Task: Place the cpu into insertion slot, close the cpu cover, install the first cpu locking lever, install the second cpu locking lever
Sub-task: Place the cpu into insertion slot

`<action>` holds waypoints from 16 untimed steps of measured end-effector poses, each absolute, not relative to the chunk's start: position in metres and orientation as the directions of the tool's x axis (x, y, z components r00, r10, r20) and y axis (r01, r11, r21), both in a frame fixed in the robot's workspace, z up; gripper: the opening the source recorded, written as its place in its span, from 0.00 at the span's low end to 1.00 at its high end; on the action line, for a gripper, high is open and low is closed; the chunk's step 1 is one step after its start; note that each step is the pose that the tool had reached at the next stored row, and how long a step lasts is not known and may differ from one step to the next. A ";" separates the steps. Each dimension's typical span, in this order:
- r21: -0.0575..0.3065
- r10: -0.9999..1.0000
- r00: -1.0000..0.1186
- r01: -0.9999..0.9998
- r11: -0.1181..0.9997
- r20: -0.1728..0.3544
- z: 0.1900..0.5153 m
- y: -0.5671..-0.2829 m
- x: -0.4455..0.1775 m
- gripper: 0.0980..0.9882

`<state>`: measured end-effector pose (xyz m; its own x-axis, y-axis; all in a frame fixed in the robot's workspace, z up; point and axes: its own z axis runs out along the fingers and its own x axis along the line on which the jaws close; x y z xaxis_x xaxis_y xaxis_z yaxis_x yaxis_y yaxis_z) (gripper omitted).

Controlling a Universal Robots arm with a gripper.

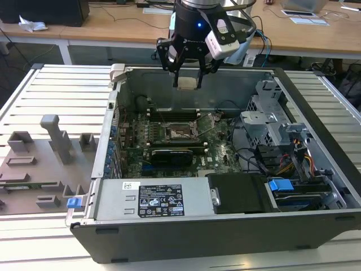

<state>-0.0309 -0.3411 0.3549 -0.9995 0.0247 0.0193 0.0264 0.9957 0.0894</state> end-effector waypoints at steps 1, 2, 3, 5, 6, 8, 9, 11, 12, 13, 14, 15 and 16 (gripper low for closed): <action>0.089 0.025 -1.000 0.026 0.996 0.019 0.354 -0.341 -0.031 0.50; 0.089 0.025 -1.000 0.026 0.996 0.019 0.354 -0.341 -0.031 0.50; 0.089 0.025 -1.000 0.026 0.996 0.019 0.353 -0.341 -0.031 0.50; 0.089 0.025 -1.000 0.026 0.996 0.019 0.352 -0.341 -0.031 0.50; 0.089 0.025 -1.000 0.026 0.996 0.019 0.352 -0.341 -0.031 0.50; 0.089 0.025 -1.000 0.026 0.996 0.019 0.351 -0.341 -0.031 0.50; 0.089 0.025 -1.000 0.026 0.996 0.019 0.350 -0.341 -0.031 0.50; 0.089 0.025 -1.000 0.026 0.996 0.019 0.350 -0.341 -0.031 0.50; 0.089 0.025 -1.000 0.026 0.996 0.019 0.349 -0.341 -0.031 0.50; 0.089 0.025 -1.000 0.026 0.996 0.019 0.349 -0.341 -0.031 0.50; 0.089 0.025 -1.000 0.026 0.996 0.019 0.348 -0.341 -0.031 0.50; 0.089 0.025 -1.000 0.026 0.996 0.019 0.348 -0.341 -0.031 0.50; 0.089 0.025 -1.000 0.026 0.996 0.019 0.348 -0.341 -0.031 0.50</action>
